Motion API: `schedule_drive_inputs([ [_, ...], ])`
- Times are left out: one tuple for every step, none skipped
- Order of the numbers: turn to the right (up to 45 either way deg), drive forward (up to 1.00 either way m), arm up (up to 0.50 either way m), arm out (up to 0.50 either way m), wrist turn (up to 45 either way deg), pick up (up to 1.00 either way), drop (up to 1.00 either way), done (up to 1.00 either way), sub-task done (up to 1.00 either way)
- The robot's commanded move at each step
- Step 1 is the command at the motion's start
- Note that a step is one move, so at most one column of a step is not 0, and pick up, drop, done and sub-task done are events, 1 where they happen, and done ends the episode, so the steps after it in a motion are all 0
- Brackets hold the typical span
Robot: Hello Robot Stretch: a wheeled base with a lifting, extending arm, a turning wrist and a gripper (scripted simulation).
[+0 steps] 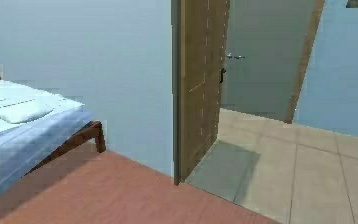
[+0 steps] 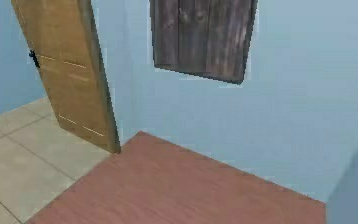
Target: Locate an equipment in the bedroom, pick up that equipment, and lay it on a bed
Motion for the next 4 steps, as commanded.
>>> schedule_drive_inputs([
  [39.0,0.0,0.0,0.0,0.0,0.0,0.0,0.0,0.0],
  [0.0,0.15,0.0,0.0,0.0,0.0,0.0,0.0,0.0],
  [45.0,0.0,0.0,0.0,0.0,0.0,0.0,0.0,0.0],
  [45.0,0.0,0.0,0.0,0.0,0.0,0.0,0.0,0.0],
])
